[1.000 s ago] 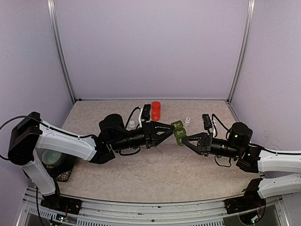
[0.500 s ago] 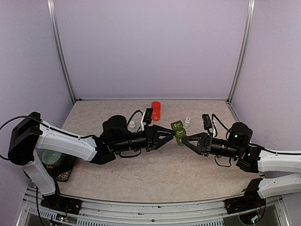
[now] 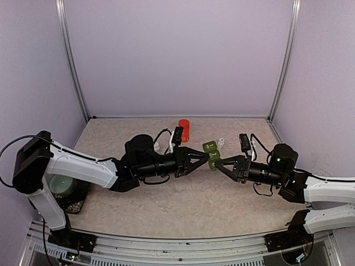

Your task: Sort the pills into containers

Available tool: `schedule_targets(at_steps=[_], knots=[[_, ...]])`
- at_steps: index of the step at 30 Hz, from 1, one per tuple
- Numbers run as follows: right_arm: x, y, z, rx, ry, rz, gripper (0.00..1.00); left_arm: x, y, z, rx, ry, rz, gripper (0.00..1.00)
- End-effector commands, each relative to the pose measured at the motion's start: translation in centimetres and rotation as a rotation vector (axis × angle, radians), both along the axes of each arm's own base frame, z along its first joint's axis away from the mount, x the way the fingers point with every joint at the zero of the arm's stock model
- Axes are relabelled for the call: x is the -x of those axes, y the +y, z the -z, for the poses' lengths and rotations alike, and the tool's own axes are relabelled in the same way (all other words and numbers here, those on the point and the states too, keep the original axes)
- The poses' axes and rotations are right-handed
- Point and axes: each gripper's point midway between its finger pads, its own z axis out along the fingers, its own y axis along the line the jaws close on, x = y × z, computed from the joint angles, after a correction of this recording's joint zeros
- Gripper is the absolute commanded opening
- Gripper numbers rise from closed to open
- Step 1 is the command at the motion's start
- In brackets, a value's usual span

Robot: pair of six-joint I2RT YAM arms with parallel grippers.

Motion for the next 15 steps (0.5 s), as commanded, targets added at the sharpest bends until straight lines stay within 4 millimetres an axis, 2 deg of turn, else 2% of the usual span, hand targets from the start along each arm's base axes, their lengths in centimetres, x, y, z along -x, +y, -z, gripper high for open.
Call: schedule_targets(at_steps=[1, 6, 15], knots=[[0.1, 0.1, -0.4, -0.007, -0.018, -0.009, 0.00, 0.5, -1.0, -1.4, 0.035, -0.032, 0.034, 0.22], [0.1, 0.1, 0.0, 0.000, -0.014, -0.011, 0.00, 0.5, -1.1, -1.8, 0.050, -0.038, 0.036, 0.16], [0.6, 0.0, 0.7, 0.007, -0.002, -0.019, 0.00, -0.2, -0.6, -2.2, 0.039, -0.055, -0.002, 0.13]])
